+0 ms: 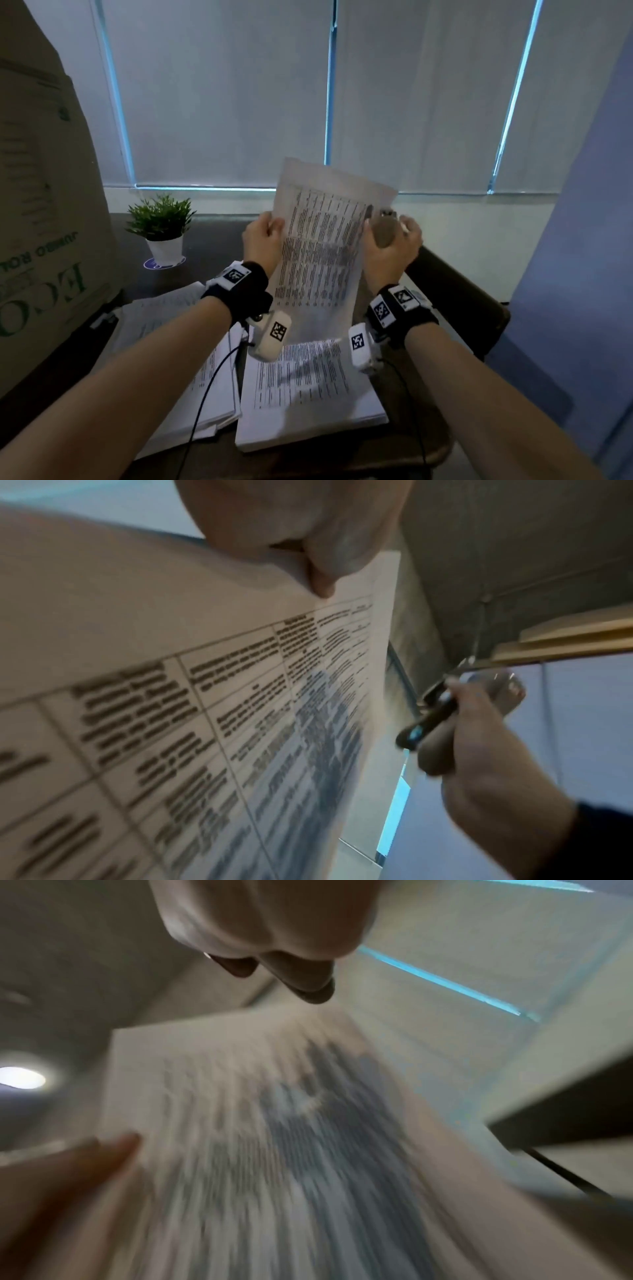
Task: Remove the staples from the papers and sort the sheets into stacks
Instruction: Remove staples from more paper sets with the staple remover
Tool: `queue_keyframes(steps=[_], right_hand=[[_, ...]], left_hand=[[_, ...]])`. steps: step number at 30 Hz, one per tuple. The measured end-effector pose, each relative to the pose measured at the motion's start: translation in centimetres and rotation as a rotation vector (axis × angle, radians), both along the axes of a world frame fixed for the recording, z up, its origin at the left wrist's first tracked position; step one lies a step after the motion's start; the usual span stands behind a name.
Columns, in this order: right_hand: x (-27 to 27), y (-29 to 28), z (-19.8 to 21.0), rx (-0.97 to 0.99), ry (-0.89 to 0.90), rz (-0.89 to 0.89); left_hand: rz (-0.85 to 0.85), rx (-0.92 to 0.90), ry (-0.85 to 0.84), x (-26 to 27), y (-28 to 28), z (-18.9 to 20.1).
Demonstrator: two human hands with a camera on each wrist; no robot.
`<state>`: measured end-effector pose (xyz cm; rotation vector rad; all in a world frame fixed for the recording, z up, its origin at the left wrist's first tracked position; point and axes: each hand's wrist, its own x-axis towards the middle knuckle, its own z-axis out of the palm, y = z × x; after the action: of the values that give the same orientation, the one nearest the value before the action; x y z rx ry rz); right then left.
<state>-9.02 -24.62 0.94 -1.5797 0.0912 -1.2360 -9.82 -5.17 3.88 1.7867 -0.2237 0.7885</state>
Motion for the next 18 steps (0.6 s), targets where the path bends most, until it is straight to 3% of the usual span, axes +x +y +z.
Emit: queue_keyframes(steps=[1, 4, 7, 10, 18], right_hand=[[-0.3, -0.3, 2.1, -0.02, -0.104, -0.019], [-1.6, -0.8, 9.3, 0.065, -0.366, 0.221], [-1.2, -0.9, 14.6, 0.191, -0.329, 0.349], [-0.5, -0.9, 16.1, 0.27, -0.204, 0.463], [-0.9, -0.2, 16.1, 0.238, -0.099, 0.452]], left_hand=[[-0.008, 0.047, -0.015, -0.2, -0.4, 1.0], [-0.067, 0.152, -0.003, -0.4, -1.9, 2.8], [-0.132, 0.196, 0.038, -0.8, -3.4, 3.1], [-0.156, 0.234, 0.016, -1.3, -4.6, 3.2], [-0.157, 0.356, -0.031, -2.3, -6.3, 3.9]])
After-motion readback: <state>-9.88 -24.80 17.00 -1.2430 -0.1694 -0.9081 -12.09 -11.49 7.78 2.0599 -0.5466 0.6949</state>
